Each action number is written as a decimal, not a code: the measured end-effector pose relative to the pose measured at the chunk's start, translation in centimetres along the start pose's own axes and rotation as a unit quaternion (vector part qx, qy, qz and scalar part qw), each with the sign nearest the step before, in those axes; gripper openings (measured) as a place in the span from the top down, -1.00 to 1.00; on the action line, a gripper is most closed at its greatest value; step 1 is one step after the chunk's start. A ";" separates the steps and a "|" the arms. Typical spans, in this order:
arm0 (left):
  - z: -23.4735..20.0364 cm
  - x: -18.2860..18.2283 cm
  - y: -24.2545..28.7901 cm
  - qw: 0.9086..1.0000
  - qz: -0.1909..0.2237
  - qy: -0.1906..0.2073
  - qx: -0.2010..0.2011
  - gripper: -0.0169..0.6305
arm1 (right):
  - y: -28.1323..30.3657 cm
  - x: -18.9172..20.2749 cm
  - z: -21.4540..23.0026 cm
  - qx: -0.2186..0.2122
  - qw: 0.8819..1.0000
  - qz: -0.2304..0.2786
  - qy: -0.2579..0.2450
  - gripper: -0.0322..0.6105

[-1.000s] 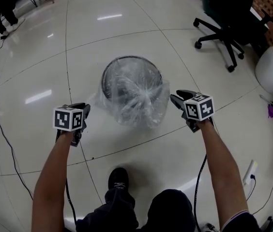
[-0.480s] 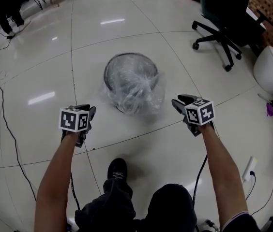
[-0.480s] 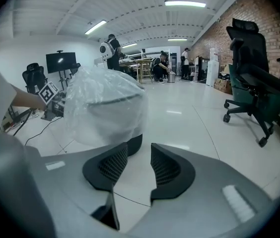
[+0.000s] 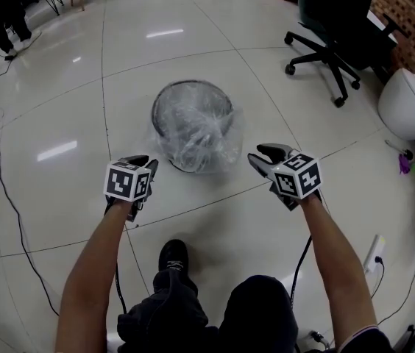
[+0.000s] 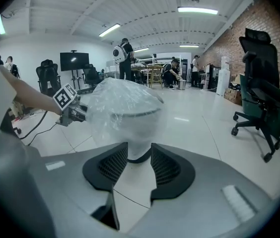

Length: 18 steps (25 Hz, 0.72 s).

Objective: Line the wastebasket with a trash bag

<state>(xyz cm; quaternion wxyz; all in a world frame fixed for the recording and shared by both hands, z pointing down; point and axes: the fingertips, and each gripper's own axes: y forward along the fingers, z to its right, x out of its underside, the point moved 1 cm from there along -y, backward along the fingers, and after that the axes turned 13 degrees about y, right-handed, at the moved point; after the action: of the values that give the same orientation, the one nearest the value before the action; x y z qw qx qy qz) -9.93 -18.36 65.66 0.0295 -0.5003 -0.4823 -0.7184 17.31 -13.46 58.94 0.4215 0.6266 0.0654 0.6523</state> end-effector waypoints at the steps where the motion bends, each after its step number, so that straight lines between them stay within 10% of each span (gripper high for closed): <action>1: -0.1 -0.4 0.1 1.000 0.002 0.013 -0.008 0.64 | -0.1 -0.3 -0.2 -0.002 1.000 0.003 -0.003 0.46; 18: 0.9 -2.5 2.4 0.998 0.018 0.051 -0.009 0.91 | -1.8 -4.7 -5.7 -0.058 0.996 0.049 -0.039 0.40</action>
<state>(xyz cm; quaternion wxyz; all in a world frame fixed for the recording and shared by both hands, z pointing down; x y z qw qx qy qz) -6.81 -20.14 65.40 0.0627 -0.4719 -0.4642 -0.7469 12.55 -12.74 53.10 0.4267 0.6285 -0.0202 0.6500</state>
